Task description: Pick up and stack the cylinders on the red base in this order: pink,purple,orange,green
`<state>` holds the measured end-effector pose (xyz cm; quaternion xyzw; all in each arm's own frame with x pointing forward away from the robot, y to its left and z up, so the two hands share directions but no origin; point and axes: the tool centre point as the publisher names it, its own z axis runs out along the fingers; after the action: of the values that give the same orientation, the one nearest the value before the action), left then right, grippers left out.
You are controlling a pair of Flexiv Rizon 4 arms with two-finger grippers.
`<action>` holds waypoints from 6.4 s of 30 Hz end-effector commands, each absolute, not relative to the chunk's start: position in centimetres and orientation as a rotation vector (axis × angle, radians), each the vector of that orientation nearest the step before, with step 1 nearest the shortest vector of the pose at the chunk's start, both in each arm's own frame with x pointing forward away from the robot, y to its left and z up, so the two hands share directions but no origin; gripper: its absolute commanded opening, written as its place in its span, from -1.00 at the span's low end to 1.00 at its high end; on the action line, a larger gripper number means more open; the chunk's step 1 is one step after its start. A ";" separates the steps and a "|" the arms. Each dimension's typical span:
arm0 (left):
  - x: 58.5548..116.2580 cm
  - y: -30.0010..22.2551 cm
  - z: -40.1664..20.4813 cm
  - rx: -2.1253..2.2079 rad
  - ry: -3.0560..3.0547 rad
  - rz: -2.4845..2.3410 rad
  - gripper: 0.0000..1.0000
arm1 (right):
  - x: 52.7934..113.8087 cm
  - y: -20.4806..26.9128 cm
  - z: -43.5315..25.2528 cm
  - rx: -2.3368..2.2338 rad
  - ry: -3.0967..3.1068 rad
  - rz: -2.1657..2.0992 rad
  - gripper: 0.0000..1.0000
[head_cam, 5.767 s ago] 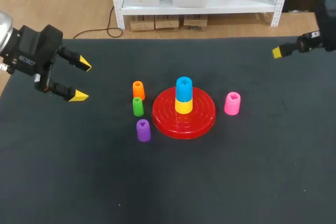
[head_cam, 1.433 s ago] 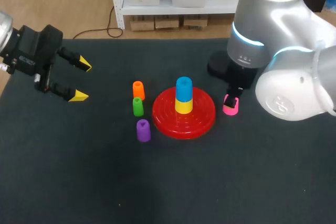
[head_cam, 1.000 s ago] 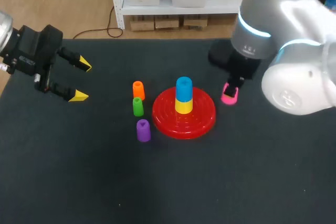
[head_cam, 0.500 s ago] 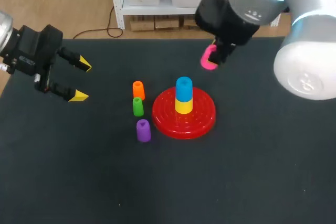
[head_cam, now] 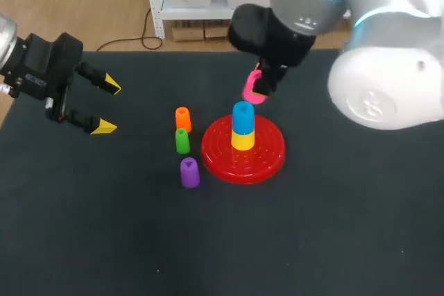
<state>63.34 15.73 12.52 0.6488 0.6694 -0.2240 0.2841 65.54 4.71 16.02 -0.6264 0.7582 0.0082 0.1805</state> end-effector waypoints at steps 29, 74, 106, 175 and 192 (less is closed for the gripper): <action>63.3 15.8 12.5 1.736 1.791 -0.598 1.00 | 65.9 6.6 13.7 -1.871 2.244 0.093 -1.00; 63.3 15.8 12.5 1.736 1.791 -0.598 1.00 | 65.5 6.6 10.9 -1.940 2.283 0.100 -1.00; 63.3 15.8 12.5 1.736 1.791 -0.598 1.00 | 65.2 6.2 12.6 -1.879 2.242 0.010 1.00; 63.3 15.8 12.5 1.736 1.791 -0.598 1.00 | 56.3 17.2 4.4 -2.375 1.846 -0.064 1.00; 63.3 15.8 12.5 1.736 1.791 -0.598 1.00 | 57.7 16.9 2.8 -2.346 1.921 -0.067 1.00</action>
<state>63.33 15.72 12.52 0.6489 0.6694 -0.2240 0.2840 57.48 16.89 2.87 -0.7726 0.6320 -0.0241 0.0557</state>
